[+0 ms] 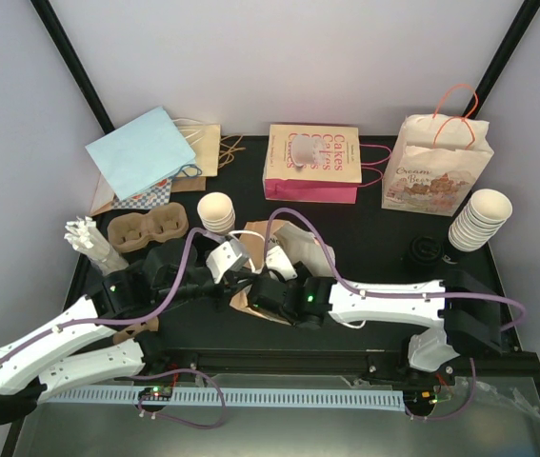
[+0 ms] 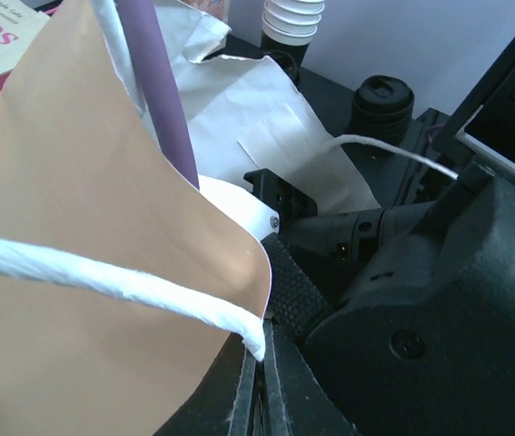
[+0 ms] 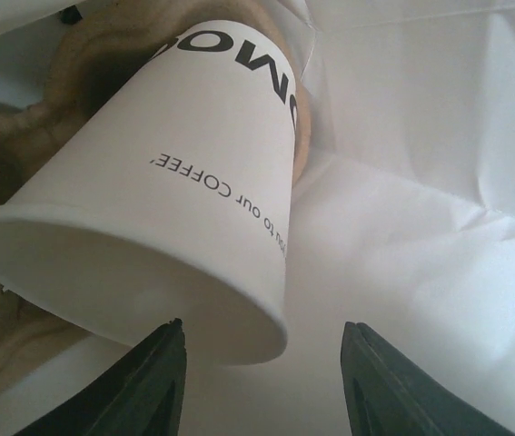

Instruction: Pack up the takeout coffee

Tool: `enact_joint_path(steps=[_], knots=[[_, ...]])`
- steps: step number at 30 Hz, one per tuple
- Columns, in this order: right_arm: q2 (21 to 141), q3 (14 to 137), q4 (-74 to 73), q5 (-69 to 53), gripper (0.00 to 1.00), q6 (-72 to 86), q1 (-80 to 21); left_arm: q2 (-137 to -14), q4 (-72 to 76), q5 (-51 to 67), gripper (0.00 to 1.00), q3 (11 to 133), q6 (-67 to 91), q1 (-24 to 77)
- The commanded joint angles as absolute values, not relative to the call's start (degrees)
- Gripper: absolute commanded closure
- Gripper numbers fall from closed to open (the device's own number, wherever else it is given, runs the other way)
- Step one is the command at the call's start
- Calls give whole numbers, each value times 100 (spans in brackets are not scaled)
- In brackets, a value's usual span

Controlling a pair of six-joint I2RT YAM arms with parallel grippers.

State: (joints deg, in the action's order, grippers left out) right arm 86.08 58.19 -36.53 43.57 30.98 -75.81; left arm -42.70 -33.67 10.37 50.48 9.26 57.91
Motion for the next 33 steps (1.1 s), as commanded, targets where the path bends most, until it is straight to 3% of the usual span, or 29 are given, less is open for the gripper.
enact_joint_path(steps=[1, 12, 33], knots=[[8918, 6052, -3301, 4599, 55, 2847, -7561, -4210, -3186, 1449, 98, 5059, 967, 5845], [8453, 6118, -3698, 4553, 99, 2954, -7564, -4208, -3199, 1342, 98, 5072, 932, 5845], [6113, 6064, -4490, 3040, 99, 3314, -7566, -4359, -3204, 1394, 98, 5080, 920, 5845]])
